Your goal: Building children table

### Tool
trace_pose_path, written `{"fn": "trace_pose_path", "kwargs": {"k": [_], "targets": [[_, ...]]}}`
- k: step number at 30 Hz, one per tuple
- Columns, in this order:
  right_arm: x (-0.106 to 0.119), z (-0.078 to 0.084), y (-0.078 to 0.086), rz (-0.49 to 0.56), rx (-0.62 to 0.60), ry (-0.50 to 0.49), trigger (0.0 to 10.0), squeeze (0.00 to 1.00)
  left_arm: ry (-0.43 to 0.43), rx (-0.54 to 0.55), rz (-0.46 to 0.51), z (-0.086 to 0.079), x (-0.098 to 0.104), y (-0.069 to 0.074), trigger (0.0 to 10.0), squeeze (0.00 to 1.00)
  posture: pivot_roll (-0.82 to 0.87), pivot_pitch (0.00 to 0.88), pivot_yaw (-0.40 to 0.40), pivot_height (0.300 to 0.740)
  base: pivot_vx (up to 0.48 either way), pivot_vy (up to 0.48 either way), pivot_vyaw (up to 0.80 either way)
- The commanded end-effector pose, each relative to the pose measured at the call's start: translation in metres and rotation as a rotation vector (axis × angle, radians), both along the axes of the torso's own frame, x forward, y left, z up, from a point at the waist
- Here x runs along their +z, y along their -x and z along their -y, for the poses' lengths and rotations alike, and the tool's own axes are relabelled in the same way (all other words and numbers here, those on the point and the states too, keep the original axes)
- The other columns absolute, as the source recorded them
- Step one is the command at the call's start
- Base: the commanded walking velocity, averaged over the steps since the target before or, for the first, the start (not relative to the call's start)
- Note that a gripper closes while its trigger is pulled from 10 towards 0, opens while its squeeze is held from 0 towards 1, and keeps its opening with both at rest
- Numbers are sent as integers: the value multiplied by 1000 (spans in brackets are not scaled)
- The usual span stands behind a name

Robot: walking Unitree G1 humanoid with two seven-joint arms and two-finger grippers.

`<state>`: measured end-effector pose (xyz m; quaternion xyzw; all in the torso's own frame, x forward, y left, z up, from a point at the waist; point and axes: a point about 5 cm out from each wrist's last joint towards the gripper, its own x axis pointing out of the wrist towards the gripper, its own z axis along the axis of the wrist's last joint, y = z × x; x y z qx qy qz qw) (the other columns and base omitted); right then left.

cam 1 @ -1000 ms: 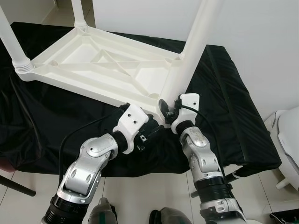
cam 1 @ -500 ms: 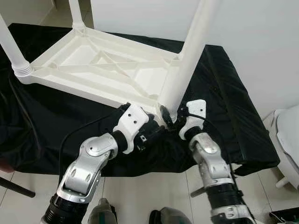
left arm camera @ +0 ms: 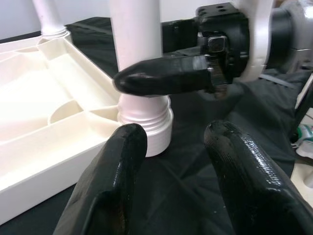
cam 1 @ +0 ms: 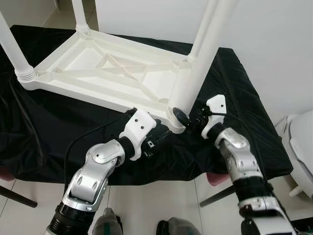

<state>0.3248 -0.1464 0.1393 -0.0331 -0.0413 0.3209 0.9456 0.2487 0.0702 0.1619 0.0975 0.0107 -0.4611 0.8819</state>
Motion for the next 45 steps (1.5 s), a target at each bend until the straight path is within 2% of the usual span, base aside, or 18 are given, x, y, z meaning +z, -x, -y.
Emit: {"fn": "trace_pose_path", "kwargs": {"k": [1,9,18,19,20,21,22,23,29,34,35,39,41,45], "targets": [[-5,-1,-1,-21,44,21,10000,0,2,82,20,0,1,-4,10000,0,-43,4,-71,740,0,0,0],[-15,-11,-8,-63,135,16,10000,0,5,88,23,-1,3,-3,10000,0,-25,11,-75,740,0,0,0],[-18,-19,-11,-60,153,-3,10000,0,5,89,22,-2,4,-1,10000,0,-16,16,-75,740,0,0,0],[-19,-18,-11,-60,148,-5,6078,0,5,87,19,-2,3,0,10000,0,-17,18,-73,740,0,0,0],[-19,-18,-11,-60,148,-5,6078,0,5,87,19,-2,3,0,10000,0,-17,18,-73,740,0,0,0],[-19,-16,-12,-61,143,-6,4039,0,3,85,16,-2,3,0,10000,0,-17,18,-73,740,0,0,0],[-20,-14,-13,-59,136,-4,4039,0,0,81,13,-2,2,1,10000,0,-19,19,-72,740,0,0,0],[-20,-11,-14,-58,128,-3,0,0,-16,61,9,-1,-1,3,10000,0,-20,19,-72,740,0,0,0],[-20,-3,-15,-52,114,-1,0,0,-29,25,-8,2,-5,9,10000,0,-24,20,-72,740,0,0,0],[-21,-2,-11,-41,101,-21,0,0,-31,22,-8,2,-5,9,10000,0,-26,20,-78,740,0,0,0],[-21,-3,-9,-43,90,-27,10000,0,-30,21,-9,2,-4,9,10000,0,-26,22,-82,740,0,0,0],[-22,-7,-4,-58,14,-63,10000,0,-26,21,-12,3,-4,10,10000,0,-27,23,-84,740,0,0,0],[-23,-7,-3,-49,-88,-58,10000,0,-24,20,-12,3,-4,10,10000,0,-31,22,-83,740,0,0,0],[-23,-8,0,-44,-161,-59,10000,0,-24,21,-12,3,-4,10,10000,0,-31,20,-84,740,0,0,0]]}}
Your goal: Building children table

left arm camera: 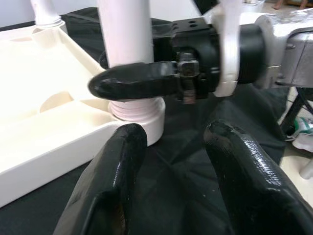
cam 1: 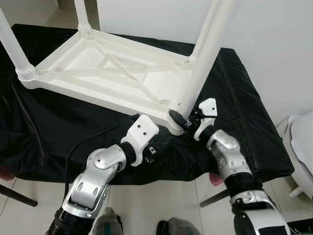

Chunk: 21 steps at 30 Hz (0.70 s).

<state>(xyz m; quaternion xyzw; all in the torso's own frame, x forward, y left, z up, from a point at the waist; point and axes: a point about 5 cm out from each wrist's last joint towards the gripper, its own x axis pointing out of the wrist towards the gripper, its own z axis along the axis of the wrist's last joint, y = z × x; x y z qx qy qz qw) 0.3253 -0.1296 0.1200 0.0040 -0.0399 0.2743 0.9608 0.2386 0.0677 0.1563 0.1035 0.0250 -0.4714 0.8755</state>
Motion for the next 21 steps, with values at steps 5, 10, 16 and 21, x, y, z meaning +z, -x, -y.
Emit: {"fn": "trace_pose_path", "kwargs": {"k": [5,10,16,21], "targets": [[-2,5,6,-33,-261,-34,10000,0,2,40,12,1,2,-1,10000,0,-39,14,-84,740,0,0,0],[-3,5,13,-59,-524,-57,10000,0,4,36,13,2,2,-2,10000,0,-40,11,-84,740,0,0,0],[-3,-8,22,-67,-542,-37,10000,0,7,38,18,2,3,-3,10000,0,-43,3,-93,740,0,0,0],[-2,-14,24,-87,-508,-33,10000,0,9,47,21,0,3,-4,10000,0,-36,0,-98,740,0,0,0]]}}
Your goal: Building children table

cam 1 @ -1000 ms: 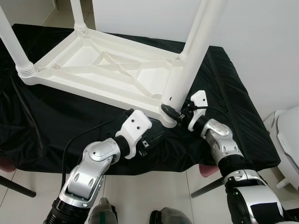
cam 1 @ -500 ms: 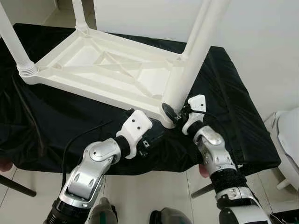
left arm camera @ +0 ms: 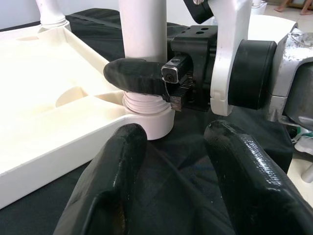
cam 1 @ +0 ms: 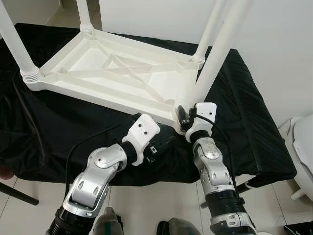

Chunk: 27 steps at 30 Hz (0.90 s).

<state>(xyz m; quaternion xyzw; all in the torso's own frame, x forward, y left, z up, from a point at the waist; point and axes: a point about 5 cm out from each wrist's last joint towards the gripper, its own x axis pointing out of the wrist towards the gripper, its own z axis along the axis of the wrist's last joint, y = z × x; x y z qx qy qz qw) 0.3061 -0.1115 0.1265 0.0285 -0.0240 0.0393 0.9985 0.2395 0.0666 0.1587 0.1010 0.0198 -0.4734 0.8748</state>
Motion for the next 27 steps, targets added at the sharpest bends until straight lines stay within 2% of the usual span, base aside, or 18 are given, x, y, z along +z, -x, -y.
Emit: {"fn": "trace_pose_path", "kwargs": {"k": [1,2,8,12,13,15,16,17,18,22,24,27], "targets": [[-8,4,5,-43,-32,15,10000,0,0,52,15,-1,1,-3,10000,0,-36,0,-98,740,0,0,0],[-6,2,5,-37,-15,6,10000,1000,-1,54,15,-1,1,-3,10000,0,-33,0,-100,740,0,0,0],[1,3,6,5,62,-8,10000,1000,-1,57,14,-2,0,-2,10000,0,-33,0,-100,740,0,0,0],[6,13,4,22,222,7,10000,1000,0,60,17,-2,1,-4,10000,0,-35,1,-98,740,0,0,0],[6,17,3,23,274,20,10000,349,1,60,18,-2,2,-4,10000,0,-35,1,-98,740,0,0,0],[6,17,3,23,274,20,10000,349,1,60,18,-2,2,-4,10000,0,-35,1,-98,740,0,0,0],[4,23,2,9,339,30,10000,0,1,59,19,-2,2,-4,10000,0,-35,1,-98,740,0,0,0],[4,23,2,9,339,30,10000,0,1,59,19,-2,2,-4,10000,0,-35,1,-98,740,0,0,0],[2,33,-2,-6,446,51,10000,0,1,56,20,-2,3,-4,10000,0,-41,5,-84,740,0,0,0],[1,38,-4,-5,492,67,10000,0,2,54,20,-2,3,-4,10000,0,-42,5,-80,740,0,0,0],[-3,44,-12,-11,558,104,10000,0,1,49,22,-1,4,-5,10000,0,-40,5,-73,740,0,0,0],[-5,44,-18,-16,599,119,10000,0,0,45,23,-1,5,-5,10000,0,-36,6,-69,740,0,0,0]]}}
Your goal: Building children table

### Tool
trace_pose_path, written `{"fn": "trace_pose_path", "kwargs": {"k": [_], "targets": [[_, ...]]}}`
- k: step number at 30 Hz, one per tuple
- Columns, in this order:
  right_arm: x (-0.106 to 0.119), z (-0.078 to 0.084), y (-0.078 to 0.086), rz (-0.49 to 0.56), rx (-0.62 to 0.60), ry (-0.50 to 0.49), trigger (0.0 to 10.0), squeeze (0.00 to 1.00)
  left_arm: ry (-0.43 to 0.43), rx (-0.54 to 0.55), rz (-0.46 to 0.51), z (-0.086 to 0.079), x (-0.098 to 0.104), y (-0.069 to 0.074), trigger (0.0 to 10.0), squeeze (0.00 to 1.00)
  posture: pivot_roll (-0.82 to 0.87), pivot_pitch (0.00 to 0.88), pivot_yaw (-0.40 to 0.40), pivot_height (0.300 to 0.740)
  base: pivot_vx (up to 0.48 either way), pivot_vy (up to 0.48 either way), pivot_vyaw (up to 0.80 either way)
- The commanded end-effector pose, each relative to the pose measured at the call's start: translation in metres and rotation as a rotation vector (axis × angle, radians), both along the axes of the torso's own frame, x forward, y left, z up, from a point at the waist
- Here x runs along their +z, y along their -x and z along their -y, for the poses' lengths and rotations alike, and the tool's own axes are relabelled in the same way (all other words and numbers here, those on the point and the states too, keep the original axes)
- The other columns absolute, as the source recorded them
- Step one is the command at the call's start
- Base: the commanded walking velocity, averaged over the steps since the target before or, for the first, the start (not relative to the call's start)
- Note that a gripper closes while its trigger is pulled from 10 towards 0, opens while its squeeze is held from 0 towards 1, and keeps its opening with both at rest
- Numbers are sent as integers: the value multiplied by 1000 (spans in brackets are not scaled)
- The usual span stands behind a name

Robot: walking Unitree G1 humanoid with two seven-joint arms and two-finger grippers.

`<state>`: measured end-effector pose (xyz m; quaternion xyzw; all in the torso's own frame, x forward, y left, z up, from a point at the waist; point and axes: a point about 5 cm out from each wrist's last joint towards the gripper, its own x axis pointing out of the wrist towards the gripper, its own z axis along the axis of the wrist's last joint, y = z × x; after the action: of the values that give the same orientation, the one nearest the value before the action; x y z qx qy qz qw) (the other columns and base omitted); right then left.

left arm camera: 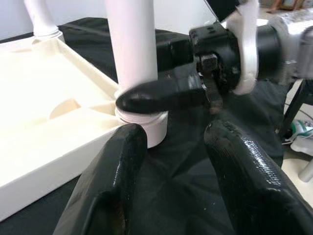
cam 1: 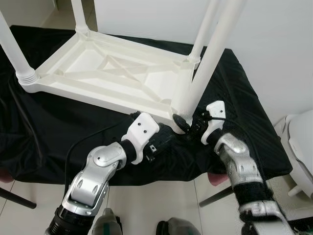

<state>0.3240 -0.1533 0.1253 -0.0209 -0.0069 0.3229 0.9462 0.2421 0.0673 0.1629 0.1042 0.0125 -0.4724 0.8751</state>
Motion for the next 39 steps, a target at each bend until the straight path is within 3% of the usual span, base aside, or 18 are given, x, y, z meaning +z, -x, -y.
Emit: {"fn": "trace_pose_path", "kwargs": {"k": [1,14,15,16,17,29,30,34,35,39], "targets": [[-4,1,-2,-6,34,9,10000,0,-1,44,7,0,1,-3,10000,0,-36,6,-69,740,0,0,0],[-5,-5,-13,0,112,67,10000,0,-6,49,12,-3,3,-2,10000,0,-15,3,-65,740,0,0,0],[-5,-6,-14,3,113,68,3569,0,-7,50,11,-3,3,-1,10000,0,-8,8,-68,740,0,0,0],[-5,-6,-14,3,113,68,3569,0,-7,50,11,-3,3,-1,10000,0,-8,8,-68,740,0,0,0],[-6,-7,-15,8,120,64,0,0,-7,51,9,-3,2,-1,10000,0,-7,9,-70,740,0,0,0],[-13,-9,-11,25,163,52,0,0,-1,46,-2,0,1,1,10000,0,-14,12,-80,740,0,0,0],[-16,-9,-9,23,151,51,5333,0,-1,45,-2,0,1,1,10000,0,-14,12,-86,740,0,0,0],[-17,-9,-8,22,144,51,5333,0,-1,45,-2,1,1,2,10000,0,-14,12,-86,740,0,0,0],[-18,-10,-7,13,126,41,10000,0,1,46,-2,1,1,2,10000,0,-14,11,-90,740,0,0,0],[-18,-15,2,-7,40,-14,10000,0,4,49,-4,1,0,2,10000,0,-16,13,-95,740,0,0,0]]}}
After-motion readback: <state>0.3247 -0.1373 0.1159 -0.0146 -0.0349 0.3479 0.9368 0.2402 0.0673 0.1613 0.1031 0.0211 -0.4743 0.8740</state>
